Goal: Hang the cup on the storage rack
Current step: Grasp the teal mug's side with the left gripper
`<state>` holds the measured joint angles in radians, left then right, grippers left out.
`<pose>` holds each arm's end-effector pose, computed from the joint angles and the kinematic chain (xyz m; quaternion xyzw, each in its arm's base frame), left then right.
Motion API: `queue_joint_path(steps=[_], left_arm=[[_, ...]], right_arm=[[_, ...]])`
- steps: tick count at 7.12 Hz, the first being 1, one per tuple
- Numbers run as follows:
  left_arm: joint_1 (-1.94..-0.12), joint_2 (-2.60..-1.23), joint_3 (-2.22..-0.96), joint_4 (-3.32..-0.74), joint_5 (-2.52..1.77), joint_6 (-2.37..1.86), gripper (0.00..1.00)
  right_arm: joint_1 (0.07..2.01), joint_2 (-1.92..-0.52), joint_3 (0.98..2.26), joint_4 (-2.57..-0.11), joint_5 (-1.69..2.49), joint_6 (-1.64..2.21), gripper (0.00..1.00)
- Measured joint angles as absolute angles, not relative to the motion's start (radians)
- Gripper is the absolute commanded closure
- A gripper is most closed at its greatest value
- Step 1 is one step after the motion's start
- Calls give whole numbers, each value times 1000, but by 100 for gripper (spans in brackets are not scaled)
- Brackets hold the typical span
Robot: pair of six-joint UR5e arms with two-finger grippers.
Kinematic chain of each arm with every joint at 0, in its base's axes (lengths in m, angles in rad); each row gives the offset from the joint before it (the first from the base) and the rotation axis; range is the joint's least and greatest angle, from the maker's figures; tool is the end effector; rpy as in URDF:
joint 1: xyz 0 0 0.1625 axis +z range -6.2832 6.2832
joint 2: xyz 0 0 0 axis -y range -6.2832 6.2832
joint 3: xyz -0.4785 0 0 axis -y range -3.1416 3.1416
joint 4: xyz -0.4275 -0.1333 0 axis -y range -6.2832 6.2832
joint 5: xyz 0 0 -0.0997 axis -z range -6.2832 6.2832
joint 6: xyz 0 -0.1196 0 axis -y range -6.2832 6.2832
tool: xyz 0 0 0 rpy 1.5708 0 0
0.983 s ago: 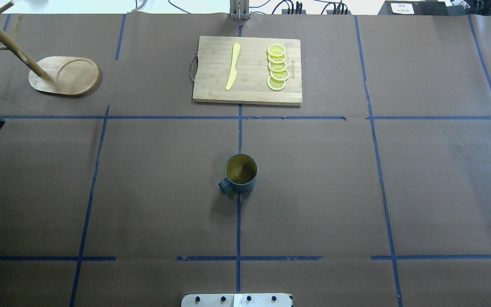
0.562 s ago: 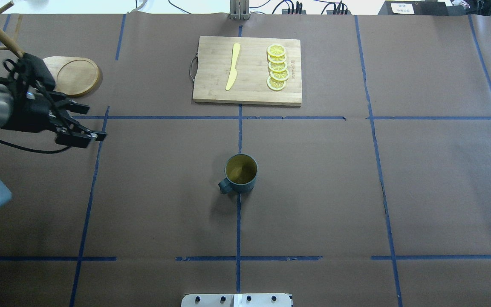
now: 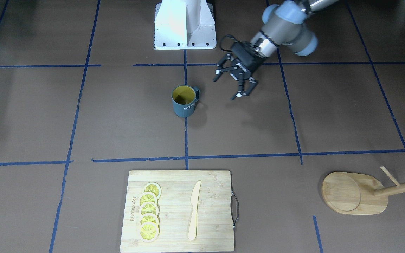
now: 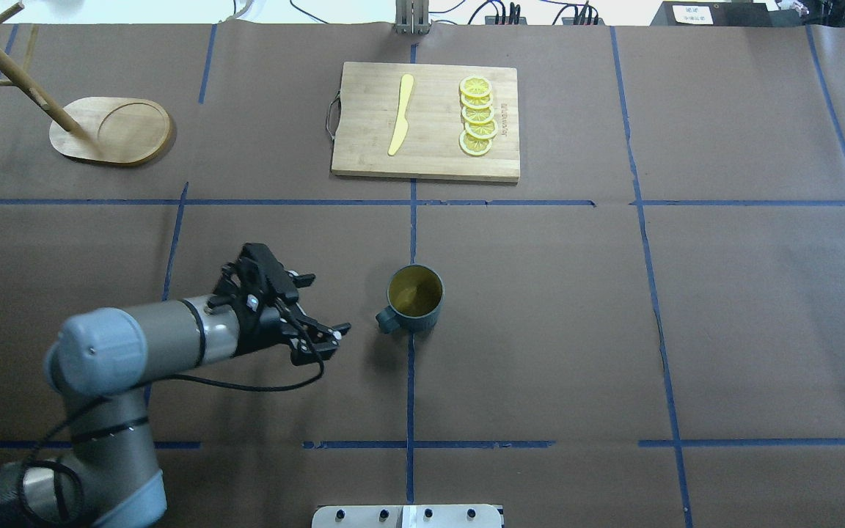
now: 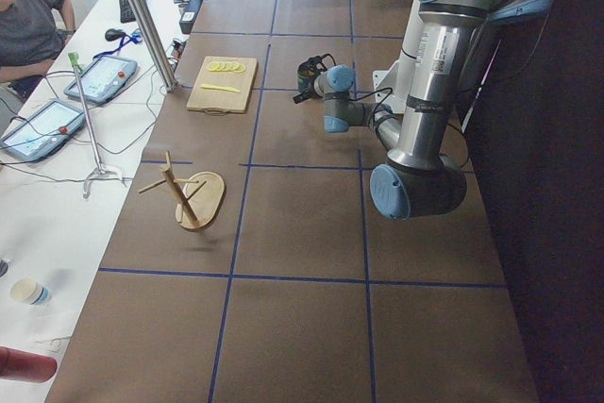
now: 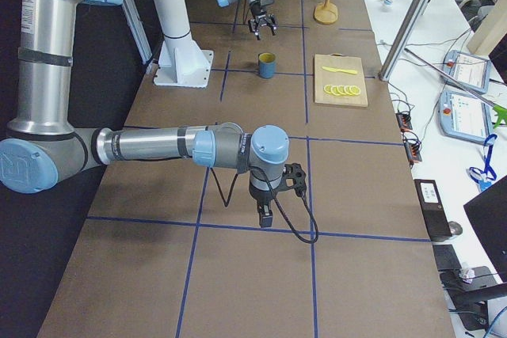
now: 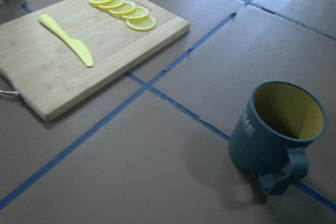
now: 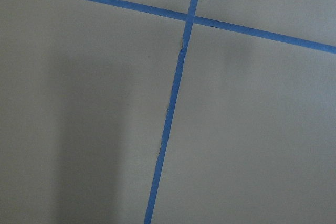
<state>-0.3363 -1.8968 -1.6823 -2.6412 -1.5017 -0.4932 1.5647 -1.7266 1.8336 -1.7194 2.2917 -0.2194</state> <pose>0.5818 -0.3533 0.3427 0.4635 0.5038 0.2419 0.6876 0.0516 -0.4470 0.6835 0.0182 -0.3527 -0.0980 0.9304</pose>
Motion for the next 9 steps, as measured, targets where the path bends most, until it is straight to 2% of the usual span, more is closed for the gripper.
queue_joint_path(steps=[1,3,4,5,6,7,8,9], left_arm=[[-279,-1955,-1599,-2698,-1429,-493,0],[-249,-2006,-1520,-2768,-1387,-493,0],[-246,-2032,-1501,-2776,-1368,-493,6],[-245,-2057,-1480,-2778,-1344,-493,32],[-244,-2069,-1465,-2779,-1332,-495,67],[-244,-2074,-1459,-2780,-1328,-497,94],[-245,-2074,-1459,-2781,-1327,-500,100],[-245,-2073,-1461,-2783,-1327,-502,100]], right_arm=[[1565,-1726,1833,-1720,2291,-219,0],[1565,-1726,1833,-1719,2291,-219,0],[1565,-1726,1833,-1719,2292,-219,0],[1565,-1726,1833,-1719,2292,-219,0],[1565,-1726,1833,-1719,2292,-219,0],[1565,-1726,1833,-1719,2292,-219,0],[1565,-1726,1833,-1719,2292,-219,0],[1565,-1727,1833,-1719,2292,-219,0]])
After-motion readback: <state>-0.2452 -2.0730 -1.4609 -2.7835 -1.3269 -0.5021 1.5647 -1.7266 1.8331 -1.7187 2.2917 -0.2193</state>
